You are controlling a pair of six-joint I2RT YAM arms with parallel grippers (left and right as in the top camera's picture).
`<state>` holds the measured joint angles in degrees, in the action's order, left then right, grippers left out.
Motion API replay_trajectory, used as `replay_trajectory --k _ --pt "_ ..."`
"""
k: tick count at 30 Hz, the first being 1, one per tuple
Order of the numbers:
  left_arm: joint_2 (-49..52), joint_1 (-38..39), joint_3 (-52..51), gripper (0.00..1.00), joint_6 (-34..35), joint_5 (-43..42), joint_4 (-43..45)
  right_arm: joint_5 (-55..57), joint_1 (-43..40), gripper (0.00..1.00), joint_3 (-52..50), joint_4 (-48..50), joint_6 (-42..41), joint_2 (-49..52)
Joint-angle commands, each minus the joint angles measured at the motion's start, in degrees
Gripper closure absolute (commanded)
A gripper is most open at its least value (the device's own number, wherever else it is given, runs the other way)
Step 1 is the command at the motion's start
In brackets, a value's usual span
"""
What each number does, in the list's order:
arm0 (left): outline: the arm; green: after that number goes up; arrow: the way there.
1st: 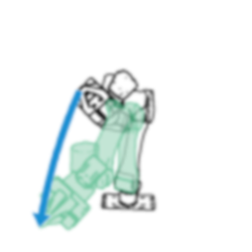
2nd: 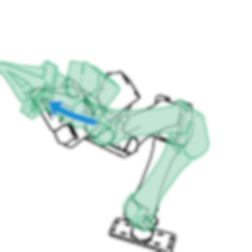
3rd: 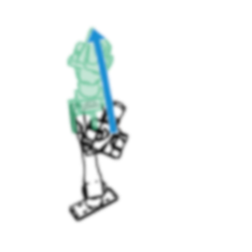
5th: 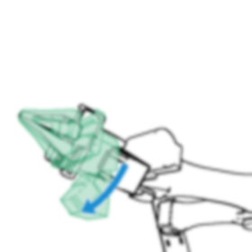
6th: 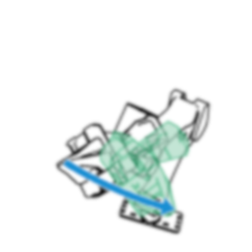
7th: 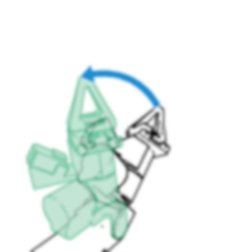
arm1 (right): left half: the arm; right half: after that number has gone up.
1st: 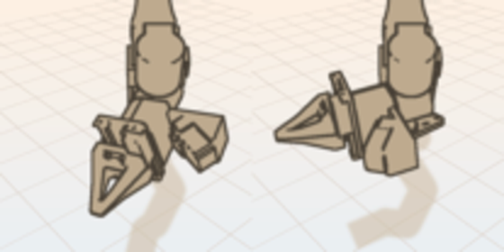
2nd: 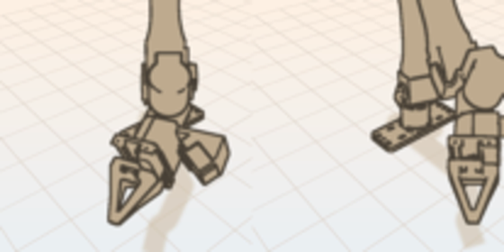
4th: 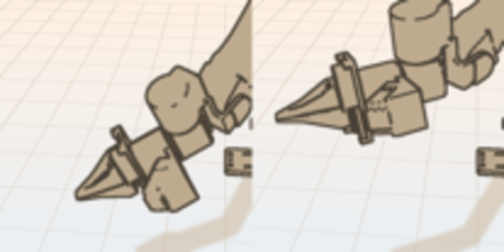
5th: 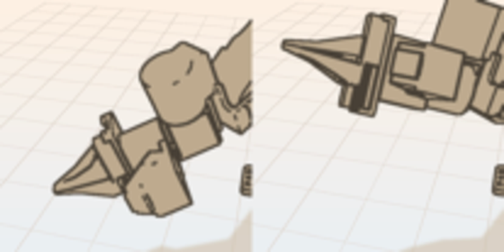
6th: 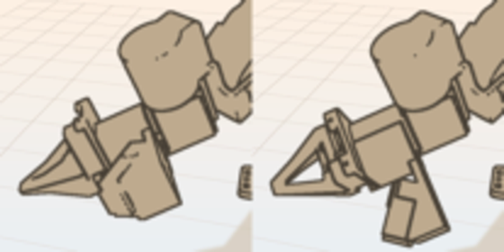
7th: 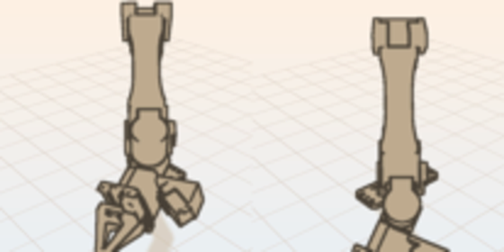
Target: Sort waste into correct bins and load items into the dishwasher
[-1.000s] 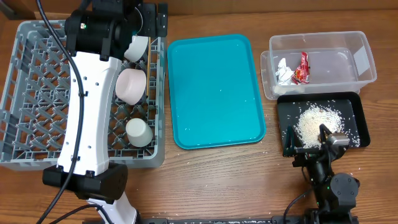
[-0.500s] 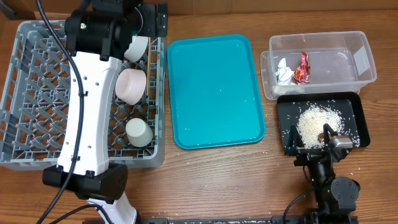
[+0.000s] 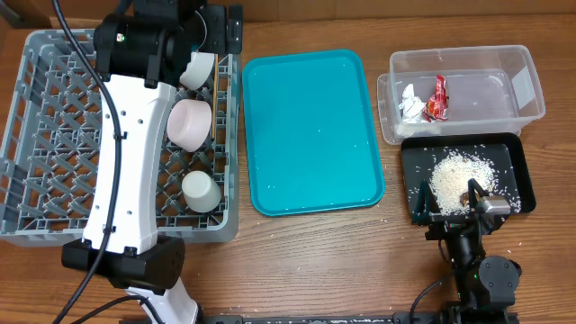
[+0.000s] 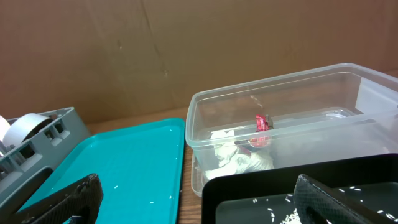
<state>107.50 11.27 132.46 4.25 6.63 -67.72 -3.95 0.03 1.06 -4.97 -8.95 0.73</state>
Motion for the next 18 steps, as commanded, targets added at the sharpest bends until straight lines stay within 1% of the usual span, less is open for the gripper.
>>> replay_trajectory --k 1,4,8,11,13,15,16,18 --pt "0.1 0.3 0.0 0.00 -1.1 1.6 0.4 0.9 -0.2 0.00 -0.6 0.4 0.4 -0.6" --pt "-1.6 0.2 0.0 0.00 -1.6 3.2 0.2 0.9 -0.2 0.00 -0.6 0.4 0.4 -0.6" --pt "-4.5 -1.1 -0.2 0.00 -1.3 1.9 -1.3 0.9 -0.2 0.00 -0.6 0.4 0.4 -0.6" --pt "-7.8 -2.2 -3.1 0.00 -1.3 0.8 0.2 0.9 -0.2 0.00 -0.6 0.4 0.4 -0.6" --pt "-10.8 -3.1 -7.6 0.00 -1.3 0.0 3.5 0.9 -0.2 0.00 -0.6 0.4 0.4 -0.6" --pt "-15.8 -4.4 -17.2 0.00 -1.4 -1.4 11.4 0.9 -0.2 0.00 -0.6 0.4 0.4 -0.6" --pt "-17.5 -4.9 -20.2 0.00 -1.7 -1.9 13.9 0.9 -0.2 0.00 -0.6 0.4 0.4 -0.6" --pt "-22.5 -6.2 -29.4 0.00 -1.7 -2.4 20.5 0.9 -0.2 0.00 -0.6 0.4 0.4 -0.6"
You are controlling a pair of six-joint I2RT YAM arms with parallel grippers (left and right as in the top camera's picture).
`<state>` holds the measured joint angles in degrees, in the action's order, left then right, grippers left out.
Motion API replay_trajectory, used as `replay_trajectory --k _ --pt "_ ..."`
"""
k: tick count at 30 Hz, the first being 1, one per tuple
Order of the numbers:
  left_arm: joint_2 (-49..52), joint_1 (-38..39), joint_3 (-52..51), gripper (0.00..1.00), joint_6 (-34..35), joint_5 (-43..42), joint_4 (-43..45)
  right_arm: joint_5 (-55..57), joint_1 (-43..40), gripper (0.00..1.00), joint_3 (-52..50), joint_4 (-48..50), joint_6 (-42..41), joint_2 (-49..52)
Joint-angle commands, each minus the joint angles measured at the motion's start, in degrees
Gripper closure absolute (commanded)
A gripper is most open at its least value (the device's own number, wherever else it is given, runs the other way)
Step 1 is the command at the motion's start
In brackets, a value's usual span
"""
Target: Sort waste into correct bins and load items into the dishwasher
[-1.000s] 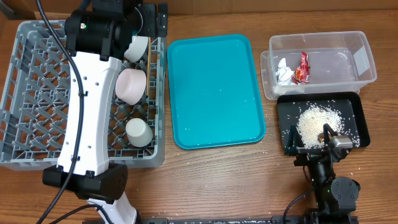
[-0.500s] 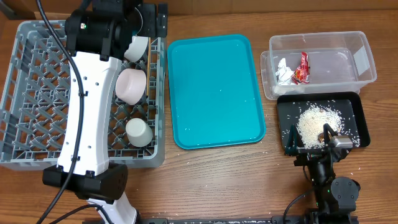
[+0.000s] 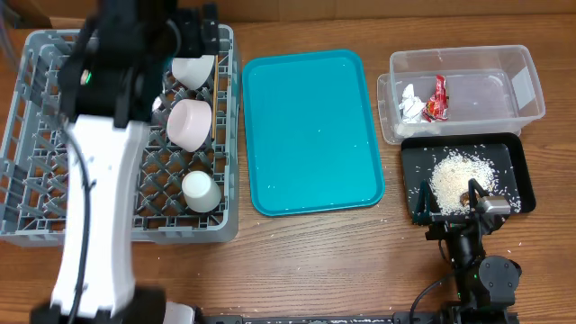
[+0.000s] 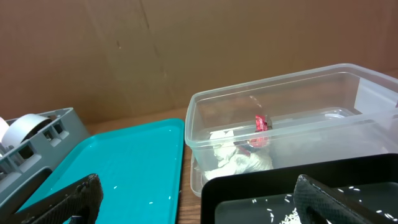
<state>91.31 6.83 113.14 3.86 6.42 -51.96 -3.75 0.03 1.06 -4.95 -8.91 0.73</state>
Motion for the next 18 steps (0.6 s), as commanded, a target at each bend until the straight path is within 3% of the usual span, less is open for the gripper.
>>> replay_trajectory --k 1,10,15,18 --pt "-8.7 -2.4 -14.4 0.00 -1.4 -2.5 7.7 0.7 -0.2 0.00 -0.6 0.4 0.4 -0.6" --pt "-37.2 -8.0 -60.0 0.00 -2.8 -5.5 37.6 0.7 -0.2 0.00 -0.6 0.4 0.4 -0.6" --pt "-58.0 -9.5 -87.2 0.00 -5.7 -5.4 53.2 0.7 -0.2 0.00 -0.6 0.4 0.4 -0.6" --pt "-66.8 -9.9 -96.4 0.00 -6.8 -5.4 55.8 0.7 -0.2 0.00 -0.6 0.4 0.4 -0.6"
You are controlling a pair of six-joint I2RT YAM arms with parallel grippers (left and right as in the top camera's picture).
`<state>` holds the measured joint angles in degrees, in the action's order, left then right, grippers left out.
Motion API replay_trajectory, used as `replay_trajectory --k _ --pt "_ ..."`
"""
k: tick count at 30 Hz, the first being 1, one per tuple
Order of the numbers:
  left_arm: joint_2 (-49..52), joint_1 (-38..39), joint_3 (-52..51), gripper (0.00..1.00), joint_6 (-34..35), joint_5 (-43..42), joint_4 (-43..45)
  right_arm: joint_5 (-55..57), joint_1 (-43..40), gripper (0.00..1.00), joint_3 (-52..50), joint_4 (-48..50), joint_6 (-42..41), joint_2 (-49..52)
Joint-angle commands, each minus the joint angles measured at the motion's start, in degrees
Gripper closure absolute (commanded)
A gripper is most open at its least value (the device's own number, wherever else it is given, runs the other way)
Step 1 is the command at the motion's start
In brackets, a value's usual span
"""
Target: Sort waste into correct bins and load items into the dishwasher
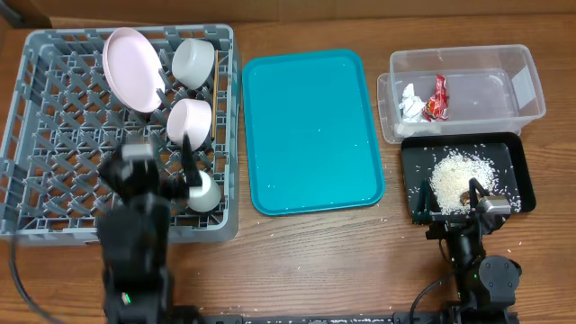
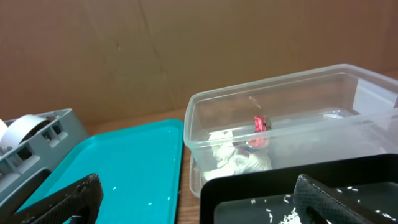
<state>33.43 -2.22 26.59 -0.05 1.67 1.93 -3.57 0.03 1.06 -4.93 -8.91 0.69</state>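
Note:
The grey dish rack (image 1: 45,229) holds a pink plate (image 1: 133,56) standing at the back, a white bowl (image 1: 193,58), a pink bowl (image 1: 189,121) and a white cup (image 1: 202,191). My left gripper (image 1: 162,162) is blurred over the rack's front part, next to the cup; it looks open and empty. My right gripper (image 1: 447,196) stands open and empty over the near edge of the black tray (image 1: 513,157) of spilled rice (image 1: 454,173). The clear bin (image 1: 468,85) holds a red wrapper (image 1: 436,97) and crumpled white paper (image 1: 411,103).
A teal tray (image 1: 310,130) lies bare between rack and bin. The right wrist view looks over the teal tray (image 2: 124,162) to the clear bin (image 2: 280,118), the black tray's rim (image 2: 267,180) and a corner of the rack (image 2: 50,134). A cardboard wall stands behind.
My left arm has drawn back from the rear of the rack to its front edge. A pink plate now shows standing at the rack's back. The right arm has not moved.
My left arm reached across the rack with its gripper at the back by the white bowl. Then it was still at the back, shifted left. Now it is withdrawn and the pink plate stands in the rack. The right gripper stayed open over the rice tray.

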Motion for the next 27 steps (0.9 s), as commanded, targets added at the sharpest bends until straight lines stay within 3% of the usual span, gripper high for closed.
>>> replay_trajectory --k 1,12,14,27 --pt "-11.1 -0.9 -11.8 0.00 -3.3 -0.7 1.9 0.5 -0.2 0.00 -0.6 0.4 0.4 -0.5" --pt "-31.1 -0.8 -25.7 0.00 -7.8 -1.1 -0.3 0.5 -0.2 0.00 -0.6 0.4 0.4 -0.5" --pt "-33.4 -0.8 -26.3 0.00 -7.8 -1.1 -5.5 0.5 -0.2 0.00 -0.6 0.4 0.4 -0.5" --pt "-33.2 -0.8 -26.3 0.00 -7.7 -1.3 -6.4 0.5 -0.2 0.00 -0.6 0.4 0.4 -0.5"
